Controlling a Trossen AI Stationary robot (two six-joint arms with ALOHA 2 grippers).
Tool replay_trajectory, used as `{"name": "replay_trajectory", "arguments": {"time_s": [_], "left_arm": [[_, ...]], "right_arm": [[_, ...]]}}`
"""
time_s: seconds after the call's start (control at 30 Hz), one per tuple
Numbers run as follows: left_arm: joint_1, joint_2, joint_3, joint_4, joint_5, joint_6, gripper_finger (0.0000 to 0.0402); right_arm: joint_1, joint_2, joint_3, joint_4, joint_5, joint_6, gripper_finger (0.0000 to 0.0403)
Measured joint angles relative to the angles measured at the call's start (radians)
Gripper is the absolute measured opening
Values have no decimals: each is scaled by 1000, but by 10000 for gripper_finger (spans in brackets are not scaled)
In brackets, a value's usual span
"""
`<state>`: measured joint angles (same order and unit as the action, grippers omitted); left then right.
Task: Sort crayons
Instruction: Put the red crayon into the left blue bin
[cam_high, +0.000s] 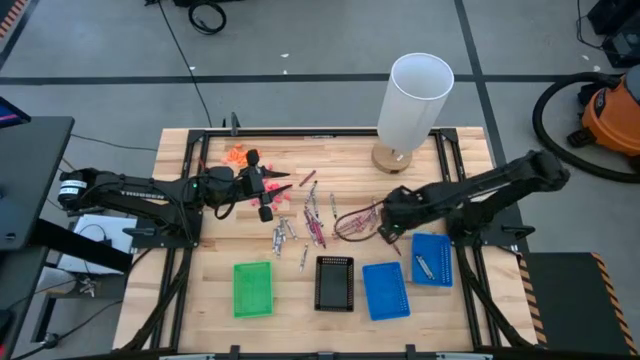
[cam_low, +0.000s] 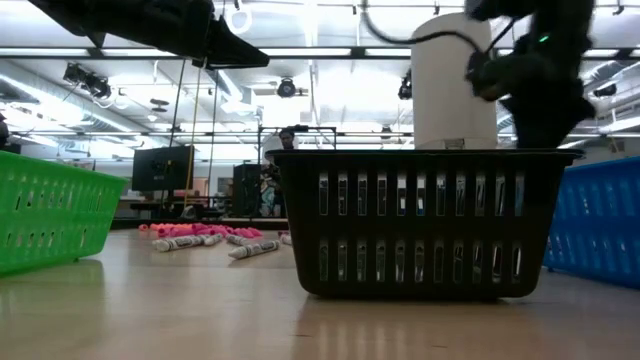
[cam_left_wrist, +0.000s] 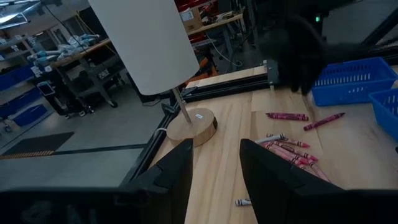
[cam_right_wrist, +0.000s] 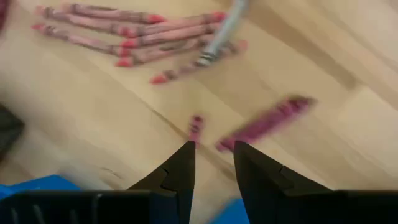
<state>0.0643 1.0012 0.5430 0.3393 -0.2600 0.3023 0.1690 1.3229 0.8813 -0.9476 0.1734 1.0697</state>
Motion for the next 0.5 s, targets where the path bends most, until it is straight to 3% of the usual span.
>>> {"name": "replay_trajectory", "arguments": {"time_s": [0.2,0.5], "left_arm": [[0,0,0,-1,0,0,144],[0,0,0,-14,0,0,144]], "right_arm": [[-58,151,0,95,-101,-127,119],[-74,270,0,144,-116,-174,119]]}}
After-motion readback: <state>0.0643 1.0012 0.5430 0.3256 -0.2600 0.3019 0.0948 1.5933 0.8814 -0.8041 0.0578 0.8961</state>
